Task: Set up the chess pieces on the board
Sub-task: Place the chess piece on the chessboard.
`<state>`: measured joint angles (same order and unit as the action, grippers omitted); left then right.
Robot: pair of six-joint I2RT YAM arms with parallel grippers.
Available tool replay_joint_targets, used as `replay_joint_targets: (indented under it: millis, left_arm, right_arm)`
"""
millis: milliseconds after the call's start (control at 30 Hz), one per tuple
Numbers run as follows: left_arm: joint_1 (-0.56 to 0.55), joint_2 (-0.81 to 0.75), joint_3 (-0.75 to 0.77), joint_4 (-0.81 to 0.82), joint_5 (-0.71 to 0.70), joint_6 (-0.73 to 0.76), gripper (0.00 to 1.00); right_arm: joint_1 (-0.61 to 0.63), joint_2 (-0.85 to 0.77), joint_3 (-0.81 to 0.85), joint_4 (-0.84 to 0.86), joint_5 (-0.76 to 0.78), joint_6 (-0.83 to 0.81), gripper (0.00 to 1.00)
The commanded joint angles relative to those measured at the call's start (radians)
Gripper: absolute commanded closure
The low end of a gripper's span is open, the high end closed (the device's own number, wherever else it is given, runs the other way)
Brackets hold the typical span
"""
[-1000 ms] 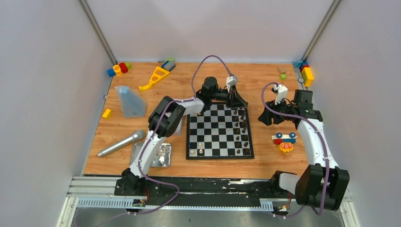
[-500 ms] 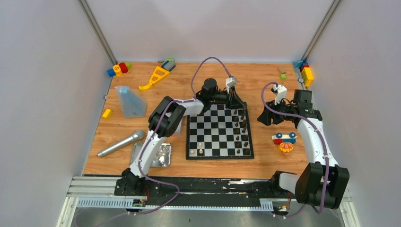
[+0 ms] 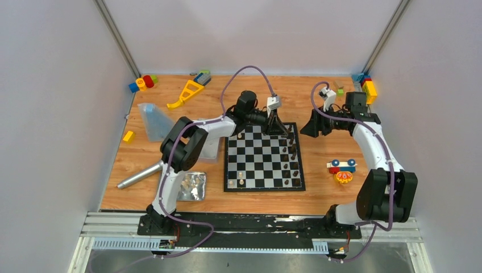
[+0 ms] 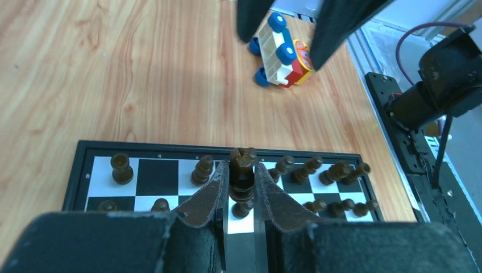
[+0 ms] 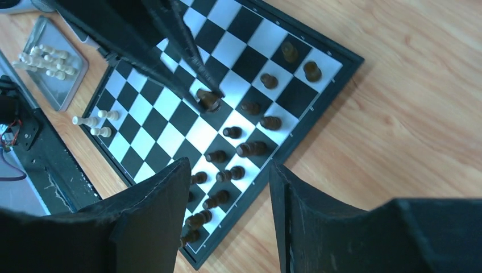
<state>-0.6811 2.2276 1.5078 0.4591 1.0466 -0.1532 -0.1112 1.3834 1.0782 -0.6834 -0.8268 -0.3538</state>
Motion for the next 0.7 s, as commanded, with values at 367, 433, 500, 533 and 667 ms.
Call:
replay_joint_targets:
  millis: [367,433,500,533,667]
  left_arm:
    - [0.005,-0.266,-0.115,-0.283,0.068,0.398,1.0]
    - [0.005,-0.272,-0.116,-0.305,0.08,0.414,1.0]
    - [0.004,-0.276,-0.119,-0.312,0.095,0.42,1.0]
    - [0.004,-0.276,-0.119,-0.314,0.099,0.421,1.0]
    - [0.005,-0.279,-0.12,-0.32,0.12,0.427,1.0]
  right_arm:
    - [0.226,0.087,0.127,0.035,-0.147,-0.051,0.52]
    - [0.243,0.08,0.125,0.031,-0.138,-0.066,0.53]
    - [0.254,0.078,0.124,0.03,-0.125,-0.075,0.53]
    - [0.256,0.078,0.124,0.029,-0.118,-0.077,0.53]
    - [0.26,0.081,0.114,0.022,-0.102,-0.102,0.54]
